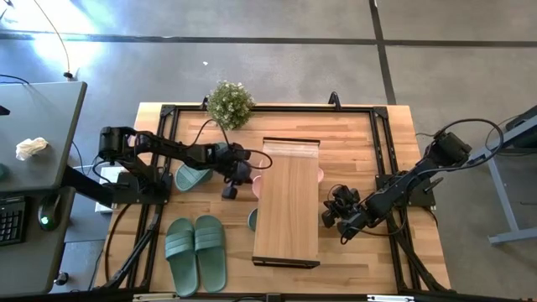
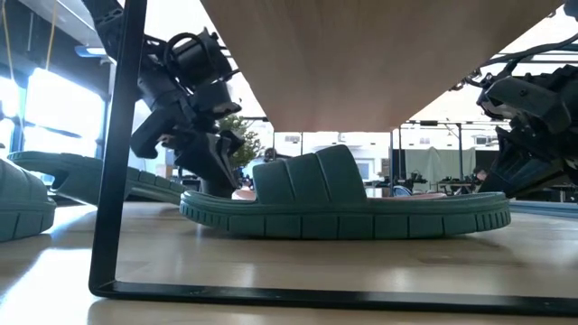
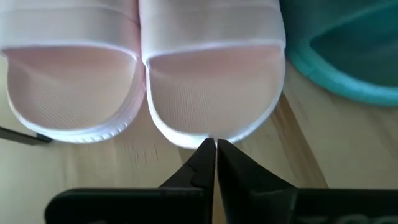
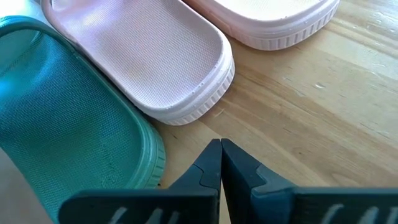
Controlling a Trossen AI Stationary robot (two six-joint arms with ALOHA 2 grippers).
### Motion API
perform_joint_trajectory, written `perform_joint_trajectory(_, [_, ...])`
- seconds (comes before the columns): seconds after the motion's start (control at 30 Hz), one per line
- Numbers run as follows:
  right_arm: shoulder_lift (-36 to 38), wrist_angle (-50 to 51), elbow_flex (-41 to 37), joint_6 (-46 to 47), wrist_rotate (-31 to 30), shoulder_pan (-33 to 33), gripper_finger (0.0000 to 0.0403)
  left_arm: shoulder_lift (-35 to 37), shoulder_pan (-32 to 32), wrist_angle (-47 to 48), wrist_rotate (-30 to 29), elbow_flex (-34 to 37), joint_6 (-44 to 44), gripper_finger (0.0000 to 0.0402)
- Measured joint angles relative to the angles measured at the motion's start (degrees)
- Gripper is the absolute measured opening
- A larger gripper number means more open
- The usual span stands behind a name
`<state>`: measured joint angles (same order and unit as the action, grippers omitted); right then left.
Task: Pick and place slides into the shelf
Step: Adjust the slippers under the shelf
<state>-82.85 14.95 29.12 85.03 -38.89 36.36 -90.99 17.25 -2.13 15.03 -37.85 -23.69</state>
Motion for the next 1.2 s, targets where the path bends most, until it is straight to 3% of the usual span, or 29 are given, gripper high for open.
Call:
perform_joint_trajectory(0.2, [0.0,0.1,0.0,0.0,0.0,0.0,0.0,-0.5,-1.0,1.6,-0.7,0.0,-1.5,0.0007])
perform_joint_trajectory(0.87, [0.0,0.3,0.0,0.0,-0.2,0.0,0.0,-3.7,-2.6,-6.1,-2.2,0.0,1.7,0.0007])
perform_joint_trajectory(1.2, [0.0,0.4,0.0,0.0,-0.1,0.0,0.0,-0.2,-2.6,4.8,-2.8,0.0,3.3,0.0007])
